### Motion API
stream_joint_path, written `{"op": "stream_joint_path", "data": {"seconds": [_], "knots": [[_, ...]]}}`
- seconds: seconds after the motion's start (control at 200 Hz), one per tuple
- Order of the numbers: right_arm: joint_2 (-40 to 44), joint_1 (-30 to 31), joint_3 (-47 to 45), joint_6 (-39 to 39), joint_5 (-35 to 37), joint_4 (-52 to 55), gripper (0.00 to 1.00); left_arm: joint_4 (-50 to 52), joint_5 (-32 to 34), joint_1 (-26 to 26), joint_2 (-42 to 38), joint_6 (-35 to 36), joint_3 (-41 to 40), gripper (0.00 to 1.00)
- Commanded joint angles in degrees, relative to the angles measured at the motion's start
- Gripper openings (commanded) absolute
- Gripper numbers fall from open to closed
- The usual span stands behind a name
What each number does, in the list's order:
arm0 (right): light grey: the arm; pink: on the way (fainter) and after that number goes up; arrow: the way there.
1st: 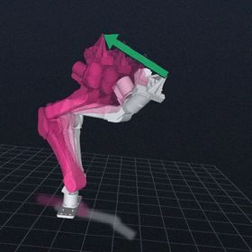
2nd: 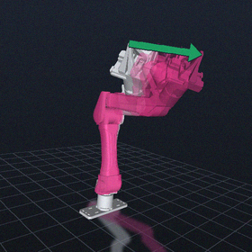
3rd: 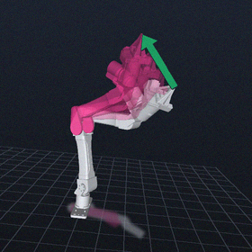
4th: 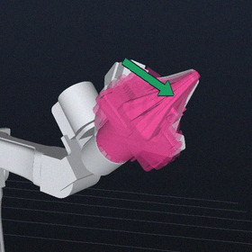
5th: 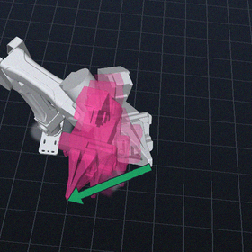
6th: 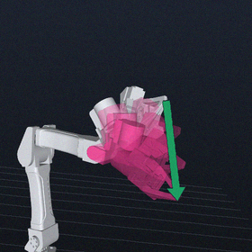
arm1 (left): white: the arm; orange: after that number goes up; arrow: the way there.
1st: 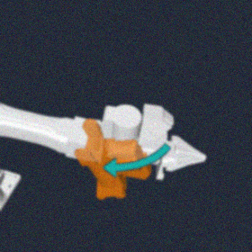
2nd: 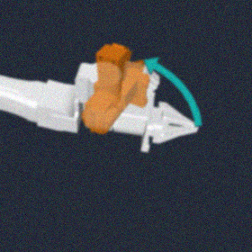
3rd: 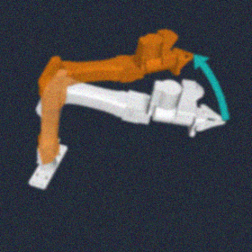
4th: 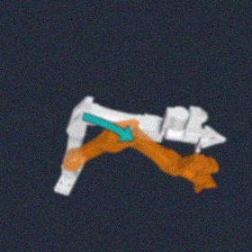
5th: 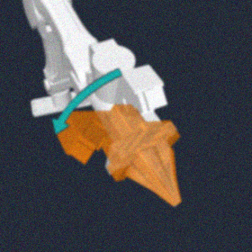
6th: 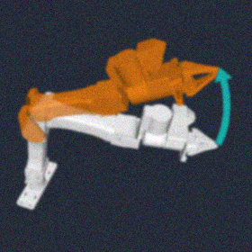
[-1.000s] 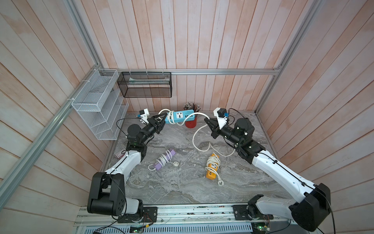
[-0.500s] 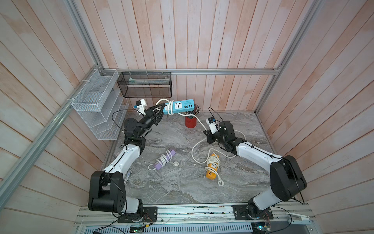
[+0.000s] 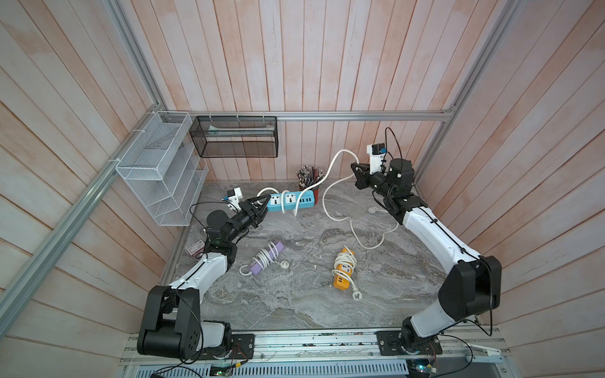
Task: Unwrap the cord wrapped around the power strip
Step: Unwrap the power cord from the power strip.
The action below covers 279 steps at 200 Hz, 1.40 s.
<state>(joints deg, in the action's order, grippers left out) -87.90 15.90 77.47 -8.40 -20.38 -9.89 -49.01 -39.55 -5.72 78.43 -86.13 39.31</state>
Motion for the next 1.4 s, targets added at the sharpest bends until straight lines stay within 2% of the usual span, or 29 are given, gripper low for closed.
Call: {"op": "stream_joint_path", "data": {"seconds": [0.0, 0.095, 0.205, 0.445, 0.585, 0.75, 0.82, 0.885, 1.015, 1.07, 1.115, 1.175, 1.245, 1.32, 1.39], "knots": [[8.53, 2.13, -4.37, -0.63, -9.01, -3.39, 0.00, -6.18, 2.19, 0.33, 2.45, 1.33, 1.29, 0.00], [12.76, 3.91, -7.34, 1.64, -8.78, 1.13, 0.00, -9.45, 2.55, 1.15, 5.47, -0.03, 3.89, 0.00], [13.19, 4.49, -10.81, 3.60, -4.96, 7.78, 0.00, -12.14, 2.39, 1.67, 8.17, -1.62, 9.22, 0.00], [10.27, 8.06, -18.29, 3.89, 0.52, 10.53, 0.00, -7.37, 2.51, 2.15, 8.72, 0.26, 19.90, 0.00], [2.65, 7.00, -15.74, 1.70, 9.07, 14.01, 0.00, -6.37, 1.50, 2.13, 8.32, -0.04, 22.04, 0.00], [-8.48, 1.57, -7.68, -3.96, 15.65, 17.14, 0.00, -3.77, 0.97, 1.68, 4.87, 0.43, 20.22, 0.00], [-11.42, 0.42, -4.90, -5.62, 20.15, 17.67, 0.34, -2.81, 0.70, 1.58, 3.16, 0.51, 18.38, 0.00], [-12.30, 0.36, -3.74, -6.16, 25.58, 17.05, 0.59, -2.31, 0.24, 1.50, 1.70, 0.24, 16.29, 0.00], [-8.69, 0.18, -5.15, -5.90, 31.74, 13.11, 0.86, -1.15, -0.59, 1.15, -1.12, 0.64, 11.76, 0.00], [-5.32, 0.33, -7.11, -4.42, 30.52, 10.67, 0.92, 0.18, -1.12, 1.11, -1.98, 1.33, 10.31, 0.00], [-1.54, 0.35, -10.01, -3.07, 26.68, 7.23, 0.93, 0.32, -1.14, 1.06, -2.62, 1.49, 9.01, 0.00], [4.30, 0.53, -15.50, -2.17, 18.98, -0.22, 0.94, 0.36, -1.45, 1.03, -2.85, 1.42, 7.96, 0.00], [9.78, 0.87, -21.82, -1.41, 5.02, -8.67, 0.95, 0.03, -1.43, 0.80, -3.02, 1.17, 7.46, 0.00], [13.20, 3.39, -25.40, -0.12, -5.76, -13.31, 0.95, 0.42, -1.23, 0.40, -3.11, 1.31, 7.98, 0.00], [14.24, 7.69, -27.29, 2.85, -7.25, -15.28, 0.95, 0.89, -1.09, 0.00, -3.11, 1.38, 9.05, 0.00]]}}
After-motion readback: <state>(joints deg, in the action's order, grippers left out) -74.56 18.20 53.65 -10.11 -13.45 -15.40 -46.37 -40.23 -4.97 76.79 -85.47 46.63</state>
